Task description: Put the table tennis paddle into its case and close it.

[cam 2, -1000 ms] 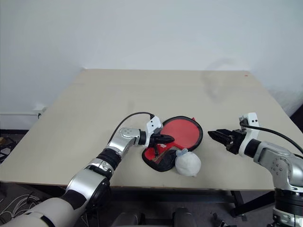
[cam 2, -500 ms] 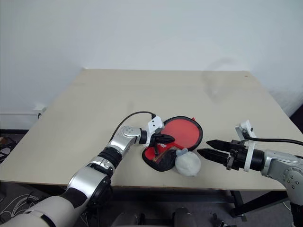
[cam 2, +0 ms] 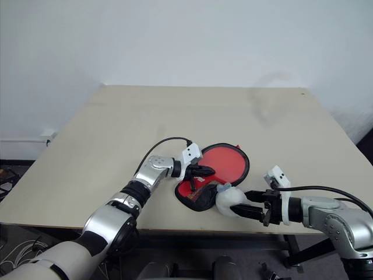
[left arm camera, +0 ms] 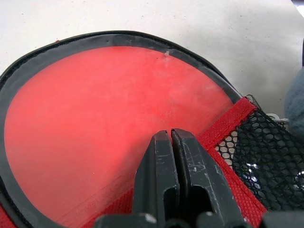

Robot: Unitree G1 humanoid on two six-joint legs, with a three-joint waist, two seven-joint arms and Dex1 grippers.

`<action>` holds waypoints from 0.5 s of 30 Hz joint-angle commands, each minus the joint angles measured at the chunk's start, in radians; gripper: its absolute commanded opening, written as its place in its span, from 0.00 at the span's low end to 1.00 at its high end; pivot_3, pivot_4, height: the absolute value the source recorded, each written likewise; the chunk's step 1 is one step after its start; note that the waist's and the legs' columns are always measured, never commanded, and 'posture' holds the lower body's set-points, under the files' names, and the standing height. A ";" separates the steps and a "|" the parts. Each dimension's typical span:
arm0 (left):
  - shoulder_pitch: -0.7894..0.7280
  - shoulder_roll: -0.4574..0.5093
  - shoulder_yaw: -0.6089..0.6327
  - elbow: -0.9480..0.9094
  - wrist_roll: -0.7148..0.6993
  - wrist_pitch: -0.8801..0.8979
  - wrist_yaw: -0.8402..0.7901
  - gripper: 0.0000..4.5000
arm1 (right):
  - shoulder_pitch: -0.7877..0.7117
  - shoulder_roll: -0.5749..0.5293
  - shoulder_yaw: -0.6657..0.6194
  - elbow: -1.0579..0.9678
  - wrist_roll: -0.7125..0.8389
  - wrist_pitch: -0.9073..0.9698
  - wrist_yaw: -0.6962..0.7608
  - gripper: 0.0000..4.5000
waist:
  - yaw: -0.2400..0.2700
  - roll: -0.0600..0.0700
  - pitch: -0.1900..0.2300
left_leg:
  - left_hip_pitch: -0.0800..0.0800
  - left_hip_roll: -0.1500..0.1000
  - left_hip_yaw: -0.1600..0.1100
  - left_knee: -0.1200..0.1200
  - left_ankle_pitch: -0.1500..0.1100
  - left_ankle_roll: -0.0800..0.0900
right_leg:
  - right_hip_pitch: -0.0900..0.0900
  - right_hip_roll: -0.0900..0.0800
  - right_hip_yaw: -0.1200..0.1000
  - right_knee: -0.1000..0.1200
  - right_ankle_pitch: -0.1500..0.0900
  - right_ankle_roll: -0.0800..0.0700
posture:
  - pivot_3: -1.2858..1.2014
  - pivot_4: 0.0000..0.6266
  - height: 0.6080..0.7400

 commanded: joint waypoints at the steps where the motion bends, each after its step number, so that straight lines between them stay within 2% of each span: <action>1: -0.018 -0.004 -0.006 0.011 0.017 0.001 0.003 0.00 | -0.015 -0.009 0.019 -0.023 -0.016 -0.026 0.003 0.99 | 0.000 0.000 0.000 | 0.000 0.000 0.000 0.000 0.000 0.000 | 0.000 0.000 0.000 0.000 0.000 0.000 | 0.52 0.00 1.00; 7: -0.018 -0.008 -0.007 0.012 0.020 -0.002 0.007 0.00 | -0.039 0.008 0.054 -0.011 -0.044 -0.036 -0.024 0.99 | 0.000 0.000 0.000 | 0.000 0.000 0.000 0.000 0.000 0.000 | 0.000 0.000 0.000 0.000 0.000 0.000 | 0.52 0.00 1.00; 10: -0.018 -0.009 -0.007 0.011 0.021 -0.003 0.008 0.00 | -0.042 0.016 0.063 -0.013 -0.048 -0.036 -0.035 0.88 | 0.000 0.000 0.000 | 0.000 0.000 0.000 0.000 0.000 0.000 | 0.000 0.000 0.000 0.000 0.000 0.000 | 0.52 0.00 1.00; 15: -0.017 -0.009 -0.007 0.010 0.021 -0.003 0.008 0.00 | -0.030 0.017 0.067 -0.036 -0.033 -0.038 -0.030 0.58 | 0.000 0.000 0.000 | 0.000 0.000 0.000 0.000 0.000 0.000 | 0.000 0.000 0.000 0.000 0.000 0.000 | 0.52 0.00 1.00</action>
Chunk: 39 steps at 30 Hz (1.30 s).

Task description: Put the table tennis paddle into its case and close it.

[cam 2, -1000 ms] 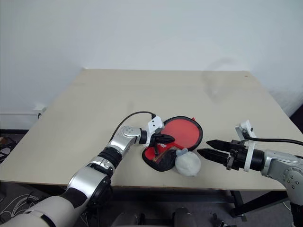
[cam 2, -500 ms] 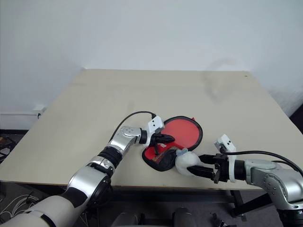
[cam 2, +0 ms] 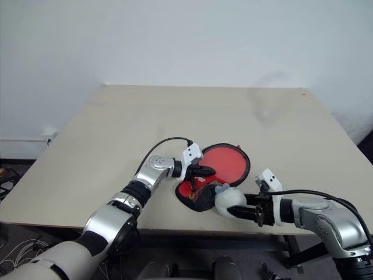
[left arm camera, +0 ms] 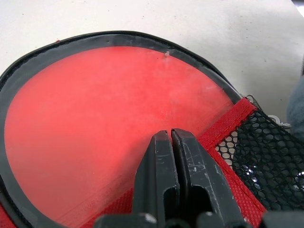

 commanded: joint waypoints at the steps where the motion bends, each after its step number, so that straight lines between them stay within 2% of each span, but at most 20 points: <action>1: -0.014 -0.004 -0.008 0.005 0.018 -0.001 0.006 0.00 | -0.009 0.005 -0.008 -0.046 0.019 -0.014 0.011 0.52 | 0.000 0.000 0.000 | 0.000 0.000 0.000 0.000 0.000 0.000 | 0.000 0.000 0.000 0.000 0.000 0.000 | 0.52 0.00 1.00; 6: -0.014 -0.001 -0.009 0.004 0.020 0.001 0.008 0.00 | -0.001 0.004 -0.014 -0.075 0.046 -0.016 0.033 0.26 | 0.000 0.000 0.000 | 0.000 0.000 0.000 0.000 0.000 0.000 | 0.000 0.000 0.000 0.000 0.000 0.000 | 0.52 0.00 1.00; 10: -0.016 0.002 -0.009 0.005 0.021 0.006 0.009 0.00 | 0.005 0.001 -0.017 -0.090 0.065 -0.029 0.058 0.12 | 0.000 0.000 0.000 | 0.000 0.000 0.000 0.000 0.000 0.000 | 0.000 0.000 0.000 0.000 0.000 0.000 | 0.52 0.00 1.00; 12: -0.018 0.004 -0.010 0.006 0.023 0.011 0.011 0.00 | 0.007 -0.001 -0.017 -0.099 0.076 -0.035 0.075 0.08 | 0.000 0.000 0.000 | 0.000 0.000 0.000 0.000 0.000 0.000 | 0.000 0.000 0.000 0.000 0.000 0.000 | 0.52 0.00 1.00; 31: -0.017 0.001 -0.014 0.008 0.031 0.015 0.017 0.00 | 0.070 -0.050 0.029 -0.162 0.161 -0.018 0.242 0.07 | 0.000 -0.001 0.000 | 0.000 0.000 0.000 0.000 0.000 0.000 | 0.000 0.000 0.000 0.000 0.000 0.000 | 0.52 0.00 1.00; 39: -0.010 -0.005 -0.017 0.000 0.030 0.019 0.019 0.00 | 0.037 -0.072 0.106 -0.167 0.163 -0.013 0.314 0.07 | 0.000 -0.002 0.000 | 0.000 0.000 0.000 0.000 0.000 0.000 | 0.000 0.000 0.000 0.000 0.000 0.000 | 0.52 0.00 1.00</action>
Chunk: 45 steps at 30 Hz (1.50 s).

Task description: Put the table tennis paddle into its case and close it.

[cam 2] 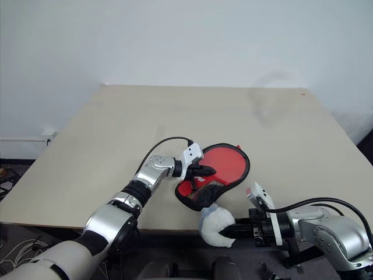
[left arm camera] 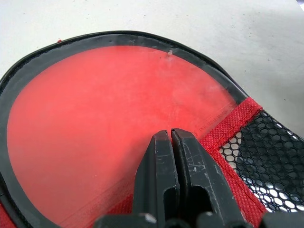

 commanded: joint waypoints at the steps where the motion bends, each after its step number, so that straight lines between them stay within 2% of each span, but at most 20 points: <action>1: -0.005 -0.002 -0.014 -0.001 0.023 0.014 0.008 0.00 | -0.025 -0.014 0.035 -0.037 0.036 -0.013 0.074 0.07 | 0.001 0.000 0.000 | 0.000 0.000 0.000 0.000 0.000 0.000 | 0.000 0.000 0.000 0.000 0.000 0.000 | 0.52 0.00 1.00; 11: 0.011 0.005 -0.021 -0.030 0.019 0.031 0.001 0.00 | -0.028 -0.001 0.091 0.052 -0.002 -0.091 0.175 0.07 | 0.002 -0.002 0.000 | 0.000 0.000 0.000 0.000 0.000 0.000 | 0.000 0.000 0.000 0.000 0.000 0.000 | 0.52 0.00 1.00; 16: 0.019 0.011 -0.027 -0.044 0.019 0.042 -0.004 0.00 | -0.022 0.029 0.114 0.064 -0.001 -0.109 0.176 0.07 | 0.002 -0.002 0.000 | 0.000 0.000 0.000 0.000 0.000 0.000 | 0.000 0.000 0.000 0.000 0.000 0.000 | 0.52 0.00 1.00; 26: 0.045 0.028 -0.039 -0.096 0.018 0.076 -0.024 0.00 | 0.022 0.107 0.144 -0.035 0.059 -0.078 0.116 0.05 | 0.001 -0.003 -0.001 | 0.000 0.000 -0.001 -0.001 -0.001 0.000 | 0.000 0.000 -0.001 0.000 0.000 0.001 | 0.52 0.00 1.00; 31: 0.047 0.033 -0.046 -0.116 0.019 0.095 -0.033 0.00 | -0.023 0.157 0.132 -0.058 0.110 -0.016 0.047 0.05 | 0.000 -0.003 -0.001 | 0.000 0.000 -0.001 -0.001 -0.001 0.000 | 0.000 0.000 -0.001 0.000 0.000 0.001 | 0.52 0.00 1.00; 38: 0.034 0.033 -0.051 -0.104 0.024 0.083 -0.027 0.00 | -0.132 0.240 0.081 -0.014 0.141 0.082 -0.135 0.05 | 0.000 -0.004 -0.001 | 0.001 0.001 -0.001 -0.001 0.000 0.000 | 0.000 0.001 -0.001 0.002 0.000 0.001 | 0.52 0.00 1.00; 40: 0.030 0.030 -0.051 -0.096 0.025 0.074 -0.024 0.00 | -0.161 0.232 0.065 0.000 0.147 0.109 -0.154 0.20 | 0.000 -0.004 -0.001 | 0.001 0.001 -0.001 0.000 0.000 0.000 | 0.000 0.000 -0.001 0.002 0.000 0.000 | 0.52 0.00 1.00; 41: 0.027 0.029 -0.051 -0.093 0.025 0.072 -0.023 0.00 | -0.169 0.228 0.061 0.002 0.152 0.119 -0.158 0.23 | 0.000 -0.004 -0.001 | 0.001 0.001 -0.001 0.000 0.000 0.000 | 0.000 0.000 -0.001 0.002 0.000 0.000 | 0.52 0.00 1.00; 45: 0.019 0.017 -0.047 -0.075 0.022 0.060 -0.011 0.00 | -0.187 0.199 0.026 -0.027 0.210 0.170 -0.168 0.47 | 0.001 -0.004 -0.001 | 0.001 0.001 -0.001 0.000 0.000 0.000 | 0.000 0.000 -0.001 0.002 0.000 0.000 | 0.52 0.00 1.00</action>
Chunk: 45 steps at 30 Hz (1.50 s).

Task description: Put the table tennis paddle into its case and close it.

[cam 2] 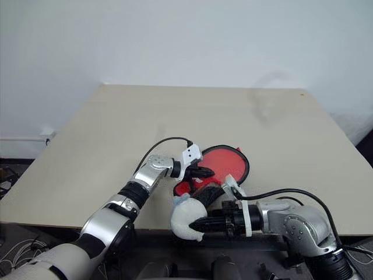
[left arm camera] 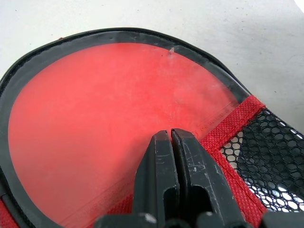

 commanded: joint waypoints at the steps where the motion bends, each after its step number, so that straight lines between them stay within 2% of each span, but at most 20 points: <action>1: -0.020 -0.011 -0.012 0.032 0.022 -0.003 0.013 0.00 | -0.024 -0.019 -0.054 -0.047 0.083 0.030 0.000 0.52 | 0.000 0.000 0.000 | 0.000 0.000 0.000 0.000 0.000 0.000 | 0.000 0.000 0.000 0.000 0.000 0.000 | 0.52 0.00 1.00; 2: -0.021 -0.012 -0.011 0.035 0.022 -0.005 0.015 0.00 | -0.026 -0.022 -0.060 -0.047 0.090 0.036 -0.003 0.60 | 0.000 0.000 0.000 | 0.000 0.000 0.000 0.000 0.000 0.000 | 0.000 0.000 0.000 0.000 0.000 0.000 | 0.52 0.00 1.00; 4: -0.023 -0.017 -0.009 0.042 0.020 -0.010 0.019 0.00 | -0.024 -0.036 -0.077 -0.055 0.115 0.050 -0.002 0.70 | 0.001 0.000 0.000 | 0.000 0.000 0.000 0.001 0.000 0.000 | 0.001 0.000 0.000 0.000 0.000 0.000 | 0.52 0.00 1.00; 8: -0.030 -0.022 -0.005 0.061 0.019 -0.023 0.025 0.00 | -0.026 -0.047 -0.085 -0.053 0.110 0.048 -0.019 0.96 | 0.001 0.000 0.000 | 0.000 -0.001 0.000 0.003 0.000 0.000 | 0.002 0.000 0.000 0.000 0.000 0.000 | 0.52 0.00 1.00; 15: -0.051 -0.026 0.027 0.087 0.000 -0.058 0.050 0.00 | -0.051 -0.045 -0.105 0.038 0.028 -0.015 -0.075 0.96 | 0.000 0.000 0.000 | 0.000 -0.001 0.000 0.004 0.000 0.000 | 0.002 0.000 0.000 0.000 0.000 0.000 | 0.52 0.00 1.00; 18: -0.054 -0.022 0.071 0.079 -0.038 -0.076 0.054 0.00 | -0.091 -0.015 -0.115 0.134 -0.041 -0.057 -0.144 0.96 | -0.001 0.000 0.000 | 0.000 -0.001 0.000 0.004 0.000 0.000 | 0.002 0.000 0.000 0.000 0.000 0.001 | 0.52 0.00 1.00; 23: -0.049 -0.014 0.140 0.056 -0.094 -0.083 0.041 0.00 | -0.154 0.009 -0.132 0.231 -0.118 -0.120 -0.179 0.96 | -0.001 0.000 0.000 | -0.003 0.000 0.000 0.003 0.000 0.000 | -0.002 0.000 0.000 0.002 0.001 0.001 | 0.52 0.00 1.00; 31: -0.015 0.020 0.258 -0.034 -0.187 -0.083 0.086 0.00 | -0.289 0.080 -0.114 0.488 -0.353 -0.328 -0.278 0.96 | -0.001 0.001 0.000 | -0.003 0.000 0.001 0.003 0.000 0.000 | -0.002 0.000 0.000 0.002 0.001 0.001 | 0.52 0.00 1.00; 35: 0.016 0.062 0.326 -0.087 -0.224 -0.078 0.159 0.00 | -0.363 0.143 -0.107 0.585 -0.445 -0.409 -0.333 0.96 | -0.006 0.001 0.000 | -0.003 0.000 0.001 0.003 0.000 0.000 | -0.003 0.000 0.001 0.003 0.001 0.001 | 0.52 0.00 1.00; 40: 0.073 0.159 0.382 -0.136 -0.231 -0.083 0.226 0.00 | -0.461 0.230 -0.112 0.732 -0.533 -0.527 -0.385 0.96 | -0.008 0.002 0.000 | 0.000 0.000 0.001 0.002 0.000 0.000 | -0.004 0.000 0.001 0.010 0.001 0.001 | 0.52 0.00 1.00; 45: 0.118 0.225 0.423 -0.187 -0.239 -0.061 0.297 0.00 | -0.518 0.283 -0.139 0.841 -0.570 -0.611 -0.402 0.96 | -0.005 0.002 0.000 | 0.002 0.000 0.000 0.002 0.001 0.000 | -0.003 0.000 0.001 0.011 0.001 0.001 | 0.52 0.00 1.00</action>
